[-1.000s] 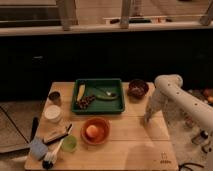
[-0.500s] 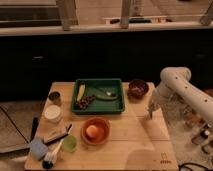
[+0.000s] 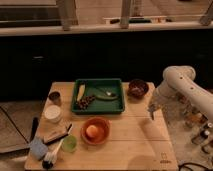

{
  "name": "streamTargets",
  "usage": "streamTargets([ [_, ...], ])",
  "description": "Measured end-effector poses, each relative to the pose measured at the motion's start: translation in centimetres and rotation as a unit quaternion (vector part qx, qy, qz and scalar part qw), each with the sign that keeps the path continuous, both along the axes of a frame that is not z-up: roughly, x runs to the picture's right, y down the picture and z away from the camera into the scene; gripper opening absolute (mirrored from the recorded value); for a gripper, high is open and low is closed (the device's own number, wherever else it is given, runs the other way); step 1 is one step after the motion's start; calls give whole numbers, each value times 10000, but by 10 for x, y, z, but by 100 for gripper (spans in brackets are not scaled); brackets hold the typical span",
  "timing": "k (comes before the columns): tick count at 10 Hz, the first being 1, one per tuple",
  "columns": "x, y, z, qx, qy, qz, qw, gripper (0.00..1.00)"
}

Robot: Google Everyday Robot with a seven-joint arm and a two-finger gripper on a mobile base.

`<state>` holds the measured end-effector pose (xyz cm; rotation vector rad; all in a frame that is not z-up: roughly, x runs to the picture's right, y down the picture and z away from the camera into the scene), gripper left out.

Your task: Place towel in table surface

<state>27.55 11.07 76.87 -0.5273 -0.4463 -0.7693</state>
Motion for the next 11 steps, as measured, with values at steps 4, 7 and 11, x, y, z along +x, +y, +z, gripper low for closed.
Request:
streamTargets([
  [4,-18,19,-33,137,-578,-586,9965,0],
  [7,-43,53,-50,44,-1042,-1204,9872,0],
  [11,-59,93,-45,-168,-1238,-1655,9783,0],
])
